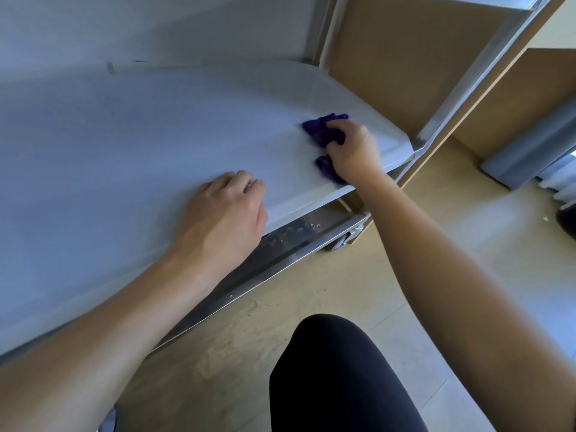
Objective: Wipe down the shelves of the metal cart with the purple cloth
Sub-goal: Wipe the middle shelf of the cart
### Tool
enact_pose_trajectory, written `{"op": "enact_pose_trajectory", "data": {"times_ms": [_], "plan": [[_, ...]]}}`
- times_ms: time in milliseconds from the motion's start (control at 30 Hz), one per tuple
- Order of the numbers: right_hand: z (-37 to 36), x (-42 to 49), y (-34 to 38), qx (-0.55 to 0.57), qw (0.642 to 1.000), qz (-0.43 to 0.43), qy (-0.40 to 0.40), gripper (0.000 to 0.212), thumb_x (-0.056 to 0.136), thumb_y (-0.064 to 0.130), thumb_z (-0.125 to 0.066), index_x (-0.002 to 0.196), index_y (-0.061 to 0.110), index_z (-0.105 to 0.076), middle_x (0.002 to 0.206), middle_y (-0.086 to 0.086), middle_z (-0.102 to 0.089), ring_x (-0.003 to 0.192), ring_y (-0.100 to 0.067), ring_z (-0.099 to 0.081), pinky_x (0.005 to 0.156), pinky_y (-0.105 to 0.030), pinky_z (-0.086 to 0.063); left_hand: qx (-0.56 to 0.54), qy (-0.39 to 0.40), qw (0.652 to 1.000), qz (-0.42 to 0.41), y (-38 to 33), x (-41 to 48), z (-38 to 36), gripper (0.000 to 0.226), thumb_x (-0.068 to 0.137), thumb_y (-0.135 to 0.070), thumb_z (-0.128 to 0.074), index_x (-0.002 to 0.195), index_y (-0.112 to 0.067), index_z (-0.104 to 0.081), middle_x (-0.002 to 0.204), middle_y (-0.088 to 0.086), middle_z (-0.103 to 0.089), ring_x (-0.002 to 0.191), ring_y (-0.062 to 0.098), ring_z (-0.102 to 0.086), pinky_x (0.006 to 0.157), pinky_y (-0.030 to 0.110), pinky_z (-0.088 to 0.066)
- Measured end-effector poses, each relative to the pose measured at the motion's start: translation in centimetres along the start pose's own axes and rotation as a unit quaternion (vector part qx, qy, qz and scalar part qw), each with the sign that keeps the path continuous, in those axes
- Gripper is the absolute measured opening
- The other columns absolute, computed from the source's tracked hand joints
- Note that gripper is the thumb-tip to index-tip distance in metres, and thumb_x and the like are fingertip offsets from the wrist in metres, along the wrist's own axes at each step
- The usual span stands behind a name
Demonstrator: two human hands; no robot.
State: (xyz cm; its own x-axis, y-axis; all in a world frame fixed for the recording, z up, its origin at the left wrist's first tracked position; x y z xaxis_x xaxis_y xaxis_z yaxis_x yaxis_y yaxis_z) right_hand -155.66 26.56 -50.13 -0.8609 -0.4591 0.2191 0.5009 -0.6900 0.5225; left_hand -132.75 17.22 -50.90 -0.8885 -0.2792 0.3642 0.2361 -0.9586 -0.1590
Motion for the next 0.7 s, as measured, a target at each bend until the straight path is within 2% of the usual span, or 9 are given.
{"op": "enact_pose_trajectory", "data": {"times_ms": [67,133,233,267,333,400,533,633,700], "plan": [[1.7,0.8,-2.4,0.006,0.997,-0.071,-0.024,0.050,0.084,0.003,-0.044,0.126,0.023,-0.060,0.115,-0.007,-0.065,0.089,-0.026,-0.063,0.063,-0.019,-0.044,-0.003,0.002,1.000,0.000,0.1,0.1,0.0,0.022,0.090,-0.012,-0.044,0.096,-0.005,-0.065,0.101,0.011,-0.065,0.091,0.034,-0.061,0.078,0.044,-0.049],[3.4,1.0,-4.4,0.032,0.990,-0.129,-0.051,0.043,0.078,0.003,-0.047,0.106,0.028,-0.066,0.108,-0.005,-0.066,0.074,-0.023,-0.064,0.052,-0.019,-0.052,-0.005,0.002,1.000,0.000,0.1,0.1,0.1,0.022,0.090,-0.012,-0.045,0.095,-0.004,-0.065,0.100,0.011,-0.065,0.091,0.034,-0.062,0.077,0.044,-0.050],[4.3,1.5,-5.9,0.056,0.982,-0.172,-0.056,0.034,0.071,0.003,-0.050,0.088,0.029,-0.064,0.107,-0.007,-0.065,0.082,-0.033,-0.069,0.066,-0.044,-0.061,-0.016,0.004,1.000,-0.001,0.0,0.1,0.0,0.021,0.090,-0.011,-0.045,0.095,-0.004,-0.065,0.100,0.012,-0.066,0.094,0.033,-0.062,0.078,0.045,-0.050],[4.3,1.8,-6.1,0.063,0.980,-0.180,-0.056,0.033,0.073,0.002,-0.050,0.084,0.029,-0.063,0.105,-0.006,-0.064,0.077,-0.032,-0.070,0.060,-0.043,-0.061,-0.023,0.005,1.000,0.000,0.1,0.1,0.0,0.021,0.090,-0.010,-0.046,0.095,-0.004,-0.065,0.100,0.012,-0.066,0.095,0.033,-0.063,0.079,0.045,-0.050],[4.0,2.6,-6.2,0.057,0.979,-0.185,-0.056,0.035,0.078,0.000,-0.048,0.075,0.033,-0.058,0.098,-0.002,-0.062,0.055,-0.020,-0.067,0.040,-0.026,-0.053,-0.034,0.005,0.999,0.003,0.2,0.2,-0.1,0.020,0.090,-0.009,-0.047,0.094,-0.003,-0.066,0.100,0.012,-0.066,0.097,0.033,-0.063,0.078,0.045,-0.050],[3.6,3.4,-6.0,0.029,0.983,-0.175,-0.049,0.032,0.083,0.002,-0.048,0.081,0.032,-0.057,0.093,0.001,-0.057,0.039,-0.010,-0.055,0.026,-0.012,-0.034,-0.039,0.006,0.999,0.003,0.1,0.2,-0.1,0.020,0.090,-0.008,-0.047,0.093,-0.003,-0.066,0.099,0.012,-0.066,0.098,0.032,-0.064,0.077,0.046,-0.050],[2.8,4.8,-5.8,-0.009,0.989,-0.142,-0.027,0.033,0.091,0.013,-0.048,0.121,0.022,-0.059,0.100,-0.001,-0.051,0.053,-0.007,-0.045,0.020,-0.008,-0.019,-0.040,0.009,0.999,0.007,0.0,0.2,-0.1,0.019,0.089,-0.007,-0.048,0.092,-0.004,-0.066,0.099,0.011,-0.067,0.100,0.031,-0.064,0.077,0.046,-0.050],[2.1,6.0,-5.1,-0.042,0.992,-0.114,-0.016,0.035,0.092,0.015,-0.047,0.125,0.014,-0.057,0.101,-0.005,-0.059,0.057,-0.015,-0.050,0.027,-0.014,-0.029,-0.037,0.011,0.999,0.012,0.0,0.2,0.0,0.019,0.090,-0.008,-0.047,0.093,-0.006,-0.066,0.100,0.010,-0.066,0.101,0.030,-0.063,0.078,0.045,-0.049],[1.7,6.6,-4.6,-0.067,0.993,-0.101,-0.005,0.035,0.091,0.016,-0.047,0.124,0.012,-0.057,0.110,-0.011,-0.064,0.073,-0.023,-0.059,0.047,-0.019,-0.038,-0.033,0.018,0.999,0.011,-0.1,0.2,-0.1,0.022,0.092,-0.011,-0.042,0.095,-0.008,-0.064,0.102,0.008,-0.065,0.108,0.027,-0.060,0.083,0.043,-0.047]]}}
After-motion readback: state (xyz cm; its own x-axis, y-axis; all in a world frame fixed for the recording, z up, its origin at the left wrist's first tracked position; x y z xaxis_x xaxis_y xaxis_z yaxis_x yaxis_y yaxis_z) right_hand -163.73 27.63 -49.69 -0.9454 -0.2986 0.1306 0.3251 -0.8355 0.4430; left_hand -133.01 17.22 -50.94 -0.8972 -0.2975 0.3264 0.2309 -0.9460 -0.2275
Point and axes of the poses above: each hand's wrist, its own x-axis towards the middle knuckle, its own z-axis out of the back of the hand, y = z × x, the point moved 6 cm from there along x, towards the middle knuckle
